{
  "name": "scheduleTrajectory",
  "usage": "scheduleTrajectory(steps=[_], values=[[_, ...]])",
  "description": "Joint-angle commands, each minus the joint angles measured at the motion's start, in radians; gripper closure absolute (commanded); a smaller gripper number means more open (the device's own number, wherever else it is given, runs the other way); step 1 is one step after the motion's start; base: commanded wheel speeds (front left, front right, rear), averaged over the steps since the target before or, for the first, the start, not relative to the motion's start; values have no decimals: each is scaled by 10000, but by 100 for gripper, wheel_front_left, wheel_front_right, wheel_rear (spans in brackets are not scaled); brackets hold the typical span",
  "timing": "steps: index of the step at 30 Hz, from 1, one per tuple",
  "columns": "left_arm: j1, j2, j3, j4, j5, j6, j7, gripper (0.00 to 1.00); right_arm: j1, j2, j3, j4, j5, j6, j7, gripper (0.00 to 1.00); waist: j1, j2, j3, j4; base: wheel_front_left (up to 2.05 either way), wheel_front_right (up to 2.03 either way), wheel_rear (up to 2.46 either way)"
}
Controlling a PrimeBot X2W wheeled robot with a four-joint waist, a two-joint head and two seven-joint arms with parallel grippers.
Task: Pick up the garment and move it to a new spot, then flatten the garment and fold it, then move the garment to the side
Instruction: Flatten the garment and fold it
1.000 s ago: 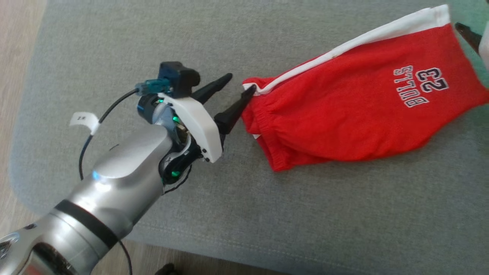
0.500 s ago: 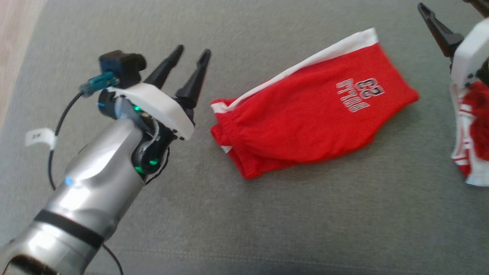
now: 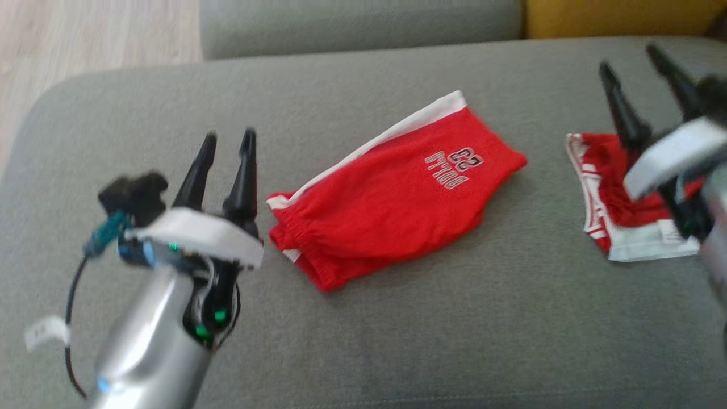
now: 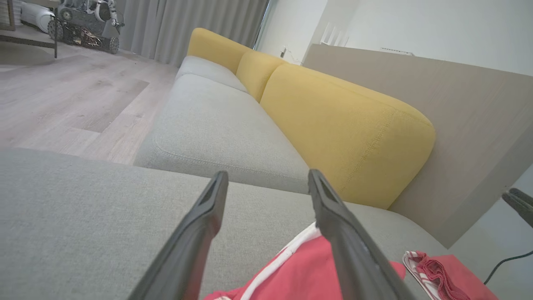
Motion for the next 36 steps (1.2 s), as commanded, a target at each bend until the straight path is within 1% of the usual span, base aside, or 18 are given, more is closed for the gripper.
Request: scheduleTrajectory(steps=[1,5,9,15,18,21,29,32,36], values=[[0,65,721,-421,314,-24,-75,0,769,169,-649,-508,-572,-9,-112,0,1,-1,-393,-352,0,0,0],[1043,-348,1397,-652,1084,-244,-75,0,2639,1037,-2596,-1418,-1836,-9,-114,0,1,-1,-703,-603,0,0,0],[1884,-800,2055,-881,1739,-544,-75,0,4198,1996,-4099,-2311,-2943,-9,-115,0,1,-1,-813,-740,0,0,0],[2788,-1306,2710,-1228,2781,-1026,-75,0,5921,3208,-5495,-3512,-4326,-9,36,0,1,-1,-839,-787,0,0,0],[3153,-1436,2811,-1237,3155,-1152,-76,0,6521,3533,-5835,-3956,-5045,-9,192,0,1,-1,-845,-769,0,0,0],[3403,-1492,2923,-1355,3308,-1225,-76,0,6945,3815,-6060,-4330,-5375,-9,334,0,1,-1,-837,-740,0,0,0],[3438,-1509,2844,-1540,3150,-1175,-76,0,7231,4005,-6309,-4943,-5650,-9,668,0,1,-1,-728,-514,0,0,0],[3292,-1510,2700,-1561,3128,-1162,-76,0,7164,4135,-6400,-5053,-5422,-9,908,0,1,-1,-549,-295,0,0,0],[3149,-1510,2508,-1535,3037,-1109,-76,0,6800,4394,-6534,-5041,-4619,-9,1501,0,1,-1,-117,29,0,0,0]])
